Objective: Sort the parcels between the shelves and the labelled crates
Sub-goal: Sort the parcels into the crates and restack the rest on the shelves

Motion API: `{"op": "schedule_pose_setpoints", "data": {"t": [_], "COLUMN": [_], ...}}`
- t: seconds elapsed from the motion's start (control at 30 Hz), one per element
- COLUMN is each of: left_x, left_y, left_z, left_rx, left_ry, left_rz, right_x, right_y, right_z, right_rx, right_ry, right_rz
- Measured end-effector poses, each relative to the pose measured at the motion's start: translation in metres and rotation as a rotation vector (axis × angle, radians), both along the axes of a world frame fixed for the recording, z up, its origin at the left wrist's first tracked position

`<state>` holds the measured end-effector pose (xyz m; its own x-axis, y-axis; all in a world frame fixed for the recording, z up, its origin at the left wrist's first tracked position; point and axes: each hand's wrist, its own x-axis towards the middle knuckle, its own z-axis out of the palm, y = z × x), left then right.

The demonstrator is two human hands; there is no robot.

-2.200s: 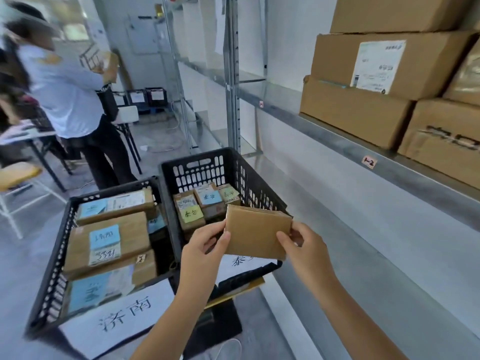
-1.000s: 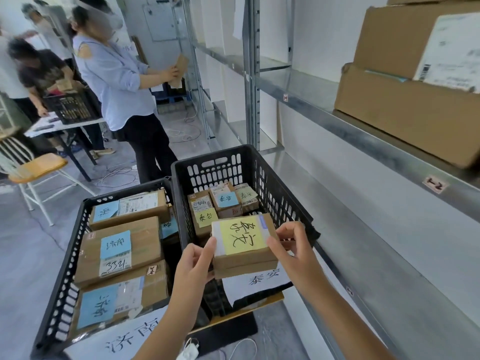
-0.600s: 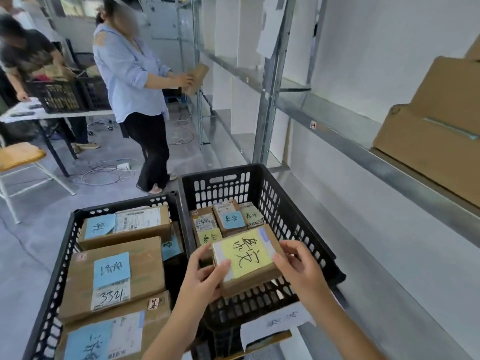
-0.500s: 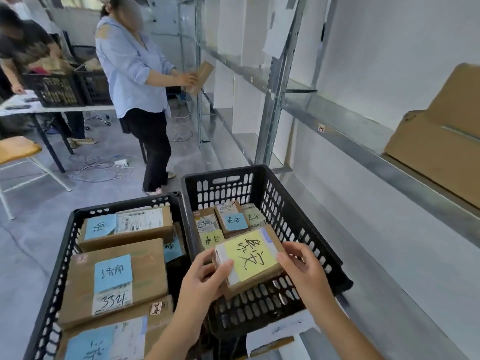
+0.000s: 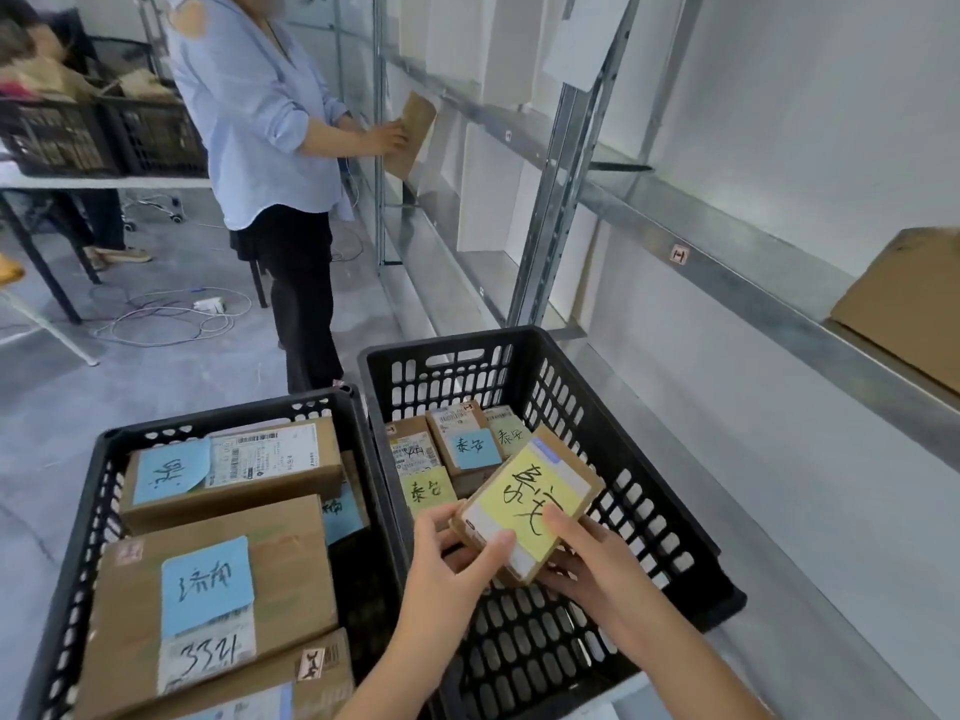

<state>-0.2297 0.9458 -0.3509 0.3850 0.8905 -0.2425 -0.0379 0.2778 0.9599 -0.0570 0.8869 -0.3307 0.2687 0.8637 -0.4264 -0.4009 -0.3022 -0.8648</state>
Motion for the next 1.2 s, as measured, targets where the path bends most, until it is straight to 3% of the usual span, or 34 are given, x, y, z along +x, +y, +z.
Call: {"op": "schedule_pose_setpoints", "data": {"t": [0.5,0.73,1.03,1.2], "left_x": [0.04,0.067,0.073,0.075], "left_y": [0.077,0.1,0.105,0.102], "left_z": [-0.01,-0.026,-0.03,-0.03], "left_rx": [0.02,-0.107,-0.134,-0.145], "left_ry": [0.268,0.327,0.289,0.285], "left_rz": [0.11,0.243,0.338,0.322], "right_x": [0.103,0.101,0.093,0.095], "right_y": [0.08,0.118,0.14,0.14], "right_z": [-0.061,-0.116,-0.169,-0.183], "right_rx": [-0.266,-0.357,-0.362,-0.355], "right_ry": [-0.019,-0.032,0.078,0.018], "right_rz": [0.08,0.19,0.235,0.264]}}
